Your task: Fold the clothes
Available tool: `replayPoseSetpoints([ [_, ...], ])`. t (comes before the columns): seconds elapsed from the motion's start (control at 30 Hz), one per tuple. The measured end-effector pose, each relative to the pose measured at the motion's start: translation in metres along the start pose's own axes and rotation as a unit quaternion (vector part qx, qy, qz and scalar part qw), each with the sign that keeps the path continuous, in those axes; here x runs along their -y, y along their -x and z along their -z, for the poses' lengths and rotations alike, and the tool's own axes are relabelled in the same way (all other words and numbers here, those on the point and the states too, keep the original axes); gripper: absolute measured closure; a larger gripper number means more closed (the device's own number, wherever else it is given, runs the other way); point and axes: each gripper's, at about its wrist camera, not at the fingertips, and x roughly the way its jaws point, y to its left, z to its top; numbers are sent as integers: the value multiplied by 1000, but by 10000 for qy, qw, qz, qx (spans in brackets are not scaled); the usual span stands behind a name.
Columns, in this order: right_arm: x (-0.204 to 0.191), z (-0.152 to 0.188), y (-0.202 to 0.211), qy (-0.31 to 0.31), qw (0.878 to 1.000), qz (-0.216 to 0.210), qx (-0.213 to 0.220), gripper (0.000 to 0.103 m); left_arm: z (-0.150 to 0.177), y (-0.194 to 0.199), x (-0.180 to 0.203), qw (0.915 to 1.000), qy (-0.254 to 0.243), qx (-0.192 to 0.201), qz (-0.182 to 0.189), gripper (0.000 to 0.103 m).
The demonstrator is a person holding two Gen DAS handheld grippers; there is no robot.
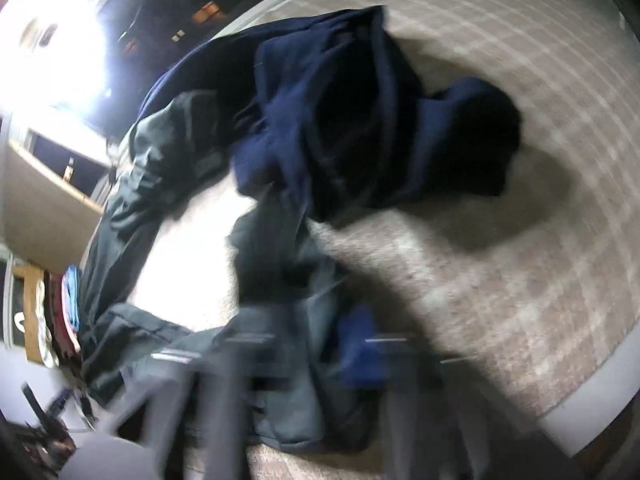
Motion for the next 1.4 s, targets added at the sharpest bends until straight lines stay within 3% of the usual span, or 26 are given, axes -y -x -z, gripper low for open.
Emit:
replayPoseSetpoints([
  [0.1,-9,12,43,217,9986,29,472,95,-13,-4,48,9982,-419,20,436,50],
  [0.2,-1,27,101,105,9910,660,1157,94,-22,-8,100,9921,-945,-48,829,50],
  [0.27,13,37,113,15,9859,1227,1137,67,-26,-12,133,9851,-1350,-92,1064,50],
  [0.3,25,39,104,8,9874,1456,625,34,-28,-14,149,9808,-1549,-112,1176,50],
  [0.33,36,40,98,-34,9860,1639,315,33,-28,-11,162,9775,-1716,-103,1223,50],
  [0.37,46,41,97,-129,9839,1756,313,33,-32,-13,174,9742,-1866,-114,1267,50],
  [0.47,66,32,102,-228,9852,1576,630,33,-48,-18,207,9641,-2273,-64,1371,50],
  [0.53,69,20,91,-50,9857,1569,616,33,-61,-20,227,9567,-2535,-4,1432,50],
  [0.63,72,0,64,340,9834,1742,374,33,-88,-31,265,9390,-3101,147,1477,50],
  [0.73,86,-12,37,389,9873,1537,47,33,-110,-51,306,9191,-3647,99,1489,50],
  [0.9,92,-9,15,547,9895,1315,-266,33,-114,-84,379,8714,-4658,-139,1533,50],
  [1.0,87,-3,12,759,9902,1096,-423,34,-104,-94,400,8424,-5155,-272,1547,50],
  [1.03,86,0,13,820,9898,1079,-443,42,-100,-96,404,8347,-5264,-316,1588,50],
  [1.07,84,3,14,881,9894,1061,-463,52,-100,-95,405,8324,-5276,-319,1665,51],
  [1.1,83,5,16,920,9895,1017,-466,74,-99,-95,405,8301,-5287,-322,1742,56],
  [1.13,83,7,20,923,9904,932,-443,76,-98,-94,405,8281,-5293,-327,1818,62],
  [1.2,83,10,28,940,9917,793,-380,78,-97,-92,402,8347,-5139,-396,1941,99],
  [1.33,79,10,56,1032,9918,753,23,80,-98,-83,396,8483,-4776,-573,2216,101],
  [1.4,73,7,76,1136,9899,767,355,80,-108,-70,389,8635,-4531,-372,2182,101],
])
